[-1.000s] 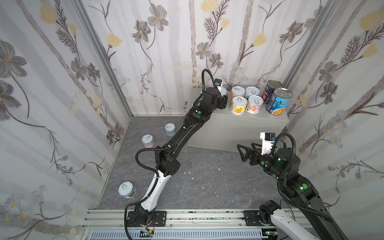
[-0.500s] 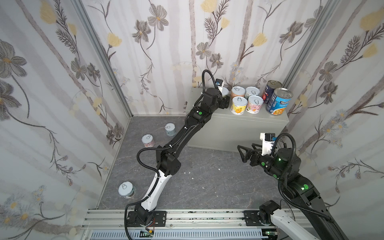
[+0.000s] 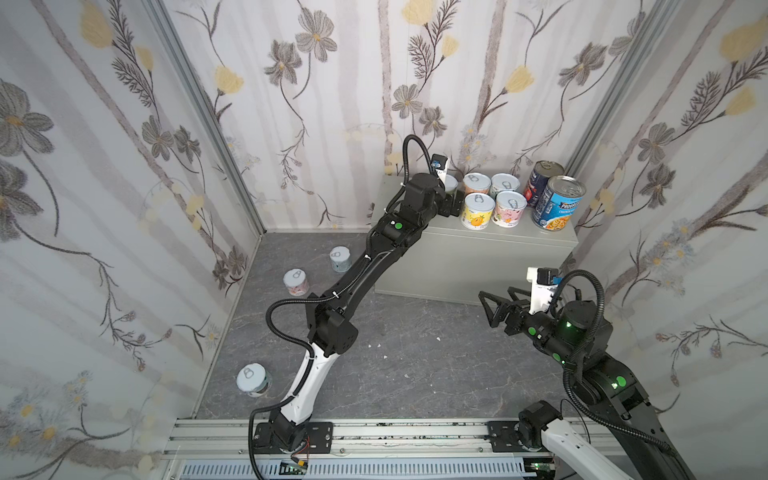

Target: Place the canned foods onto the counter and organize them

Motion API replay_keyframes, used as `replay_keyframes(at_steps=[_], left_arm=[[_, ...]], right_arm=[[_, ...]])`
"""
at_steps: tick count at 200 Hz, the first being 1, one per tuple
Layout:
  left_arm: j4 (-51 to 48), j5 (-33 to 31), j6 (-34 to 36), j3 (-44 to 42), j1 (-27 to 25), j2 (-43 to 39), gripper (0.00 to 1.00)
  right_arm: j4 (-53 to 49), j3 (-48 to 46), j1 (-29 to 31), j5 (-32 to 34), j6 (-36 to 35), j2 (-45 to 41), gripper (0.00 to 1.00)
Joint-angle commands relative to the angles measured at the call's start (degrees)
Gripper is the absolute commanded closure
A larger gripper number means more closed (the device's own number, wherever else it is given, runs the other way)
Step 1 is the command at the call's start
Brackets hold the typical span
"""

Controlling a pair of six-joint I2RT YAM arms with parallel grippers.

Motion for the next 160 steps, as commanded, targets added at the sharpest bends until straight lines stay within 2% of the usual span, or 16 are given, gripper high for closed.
replay_keyframes(at_steps=[1, 57, 73, 106, 160], left_arm=[[1.6, -0.3, 1.8, -0.9, -0.2, -2.3, 0.0], [1.6, -1.8, 2.6, -5.4, -0.1, -10.2, 0.0], [1.6, -1.8, 2.5, -8.3, 0.1, -13.3, 0.07], [1.5, 0.0, 0.8, -16.1, 0.9, -19.2, 0.26], [1.6, 3.8, -1.4, -28.0, 0.9, -23.9, 0.34]], right_arm=[[-0.3, 0.8, 0.1, 0.3, -0.3, 0.1, 0.0], [-0.2, 1.9, 0.0, 0.0, -0.2, 0.1, 0.0], [0.0, 1.9, 0.0, -0.1, -0.1, 0.2, 0.0], [0.7, 1.9, 0.1, -0.4, 0.3, 0.7, 0.0], [2.1, 1.1, 0.0, -0.9, 0.8, 1.3, 0.0]])
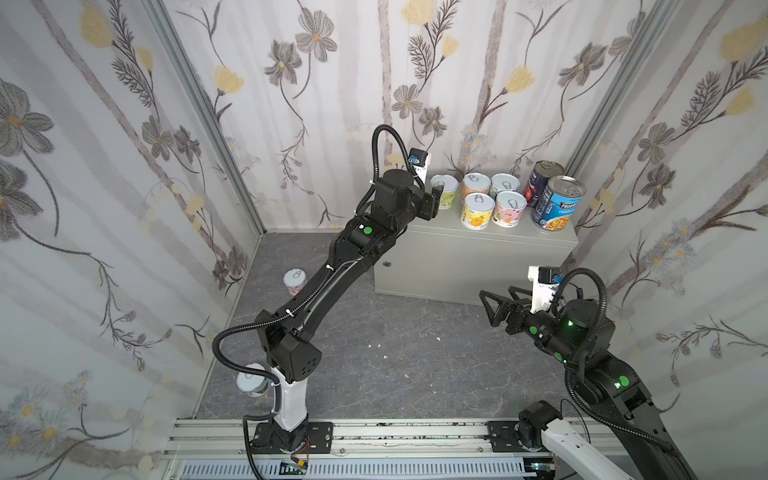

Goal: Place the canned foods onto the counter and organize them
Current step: 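Open the left gripper and release the green can on the cabinet top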

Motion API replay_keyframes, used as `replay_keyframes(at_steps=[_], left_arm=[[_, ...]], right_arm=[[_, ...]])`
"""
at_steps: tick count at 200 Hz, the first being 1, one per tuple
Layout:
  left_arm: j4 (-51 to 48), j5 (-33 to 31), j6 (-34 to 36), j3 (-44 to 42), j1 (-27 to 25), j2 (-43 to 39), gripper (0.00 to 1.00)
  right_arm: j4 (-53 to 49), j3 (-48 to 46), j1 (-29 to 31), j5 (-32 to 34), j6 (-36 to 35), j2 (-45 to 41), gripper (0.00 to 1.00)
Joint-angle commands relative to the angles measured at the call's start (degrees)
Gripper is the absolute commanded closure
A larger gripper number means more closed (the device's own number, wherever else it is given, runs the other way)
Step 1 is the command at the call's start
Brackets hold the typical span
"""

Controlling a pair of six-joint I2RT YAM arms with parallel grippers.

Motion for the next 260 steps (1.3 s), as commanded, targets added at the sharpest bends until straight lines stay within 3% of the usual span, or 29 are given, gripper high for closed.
replay_keyframes(at_steps=[1, 52, 163, 260], left_arm=[[1.5, 2.3, -1.4, -3.1, 0.1, -1.1, 0.34], [2.1, 5.5, -1.3, -5.3, 0.1, 0.8, 0.34], [2.3, 7.6, -1.1, 3.8, 1.4, 10.0, 0.39], [2.4, 8.4, -1.1, 7.8, 1.3, 13.3, 0.4]], right_arm=[[3.1, -0.4, 0.0, -0.7, 0.6, 0.5, 0.0], [3.5, -1.2, 0.1, -0.7, 0.7, 0.6, 0.0], [3.4, -2.3, 0.1, 0.8, -0.6, 0.8, 0.0], [2.7, -2.6, 0.0, 1.9, -1.5, 0.4, 0.0]])
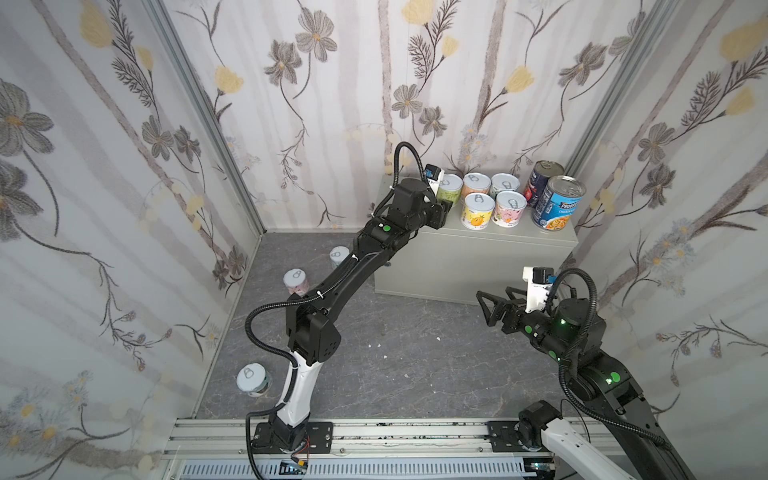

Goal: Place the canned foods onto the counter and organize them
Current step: 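Open the left gripper and release the green can on the cabinet top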

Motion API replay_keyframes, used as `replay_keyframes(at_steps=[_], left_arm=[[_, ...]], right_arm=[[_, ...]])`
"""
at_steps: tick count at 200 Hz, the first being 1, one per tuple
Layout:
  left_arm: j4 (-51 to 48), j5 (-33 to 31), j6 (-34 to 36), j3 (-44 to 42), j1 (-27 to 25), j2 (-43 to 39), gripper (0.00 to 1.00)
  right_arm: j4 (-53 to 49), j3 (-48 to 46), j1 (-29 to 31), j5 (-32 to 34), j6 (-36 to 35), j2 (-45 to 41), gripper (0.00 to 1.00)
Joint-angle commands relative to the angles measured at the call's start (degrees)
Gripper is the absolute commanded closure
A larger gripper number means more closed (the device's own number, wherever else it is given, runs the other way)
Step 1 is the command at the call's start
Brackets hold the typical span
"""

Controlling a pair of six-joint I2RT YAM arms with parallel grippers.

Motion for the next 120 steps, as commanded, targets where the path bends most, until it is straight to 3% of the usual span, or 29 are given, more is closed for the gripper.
replay_keyframes(at_steps=[1, 120], left_arm=[[1.8, 0.1, 0.2, 0.9, 0.0, 0.6, 0.4], [1.8, -4.4, 0.0, 3.4, 0.1, 2.6, 0.4]], right_arm=[[0.9, -0.3, 0.0, 1.2, -0.9, 0.1, 0.0], [-0.1, 0.5, 0.1, 1.5, -0.9, -0.4, 0.0]])
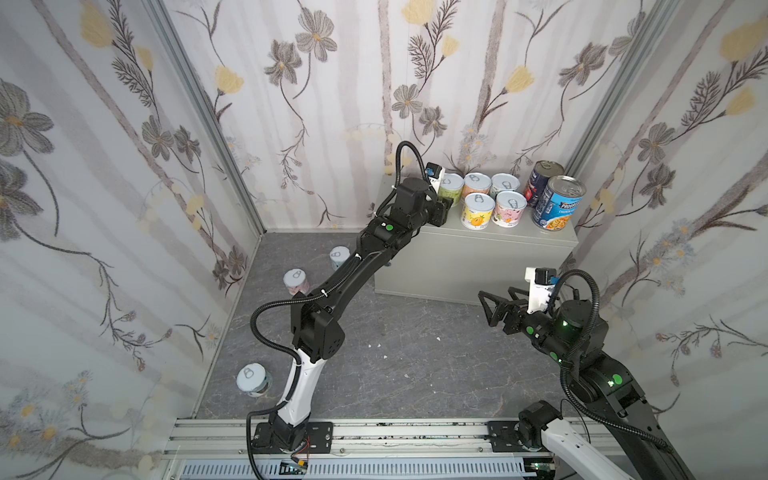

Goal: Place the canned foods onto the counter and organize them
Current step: 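Open the left gripper and release the green can on the cabinet top, then swing the left gripper down to the pink floor can while the right arm draws back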

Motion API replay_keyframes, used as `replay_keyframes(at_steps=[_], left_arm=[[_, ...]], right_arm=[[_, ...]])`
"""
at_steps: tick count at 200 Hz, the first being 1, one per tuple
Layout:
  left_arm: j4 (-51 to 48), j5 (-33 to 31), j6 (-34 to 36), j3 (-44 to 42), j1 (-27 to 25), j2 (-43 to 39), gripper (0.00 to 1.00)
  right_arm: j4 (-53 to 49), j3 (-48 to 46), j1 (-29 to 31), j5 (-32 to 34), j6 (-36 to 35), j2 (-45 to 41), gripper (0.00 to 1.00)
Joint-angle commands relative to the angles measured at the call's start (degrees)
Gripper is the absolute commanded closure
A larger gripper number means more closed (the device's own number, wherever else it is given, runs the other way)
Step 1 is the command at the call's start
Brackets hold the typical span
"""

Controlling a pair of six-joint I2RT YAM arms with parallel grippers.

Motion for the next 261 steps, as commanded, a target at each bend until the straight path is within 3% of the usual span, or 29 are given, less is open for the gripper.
replay_keyframes(at_steps=[1, 80, 133, 226, 261], left_arm=[[1.1, -2.4, 0.0, 0.5, 0.1, 0.1, 0.4], [1.1, -8.6, -0.8, 2.2, 0.4, 1.3, 0.39], [1.0, -5.3, -2.0, -0.1, 0.2, -2.1, 0.35], [1.1, -9.3, -3.2, -14.5, -0.3, -18.6, 0.32], [1.2, -12.5, -3.9, -24.0, -0.3, -27.7, 0.31]], right_arm=[[0.3, 0.5, 0.0, 0.4, -0.5, 0.2, 0.0], [-0.5, 1.0, 0.0, 0.6, -0.6, 0.1, 0.0], [-0.4, 1.2, 0.0, 0.3, -0.3, -0.2, 0.0], [0.5, -0.8, 0.1, 0.0, 0.2, -3.2, 0.0], [2.1, -2.6, 0.2, -3.9, 1.5, -3.8, 0.0]])
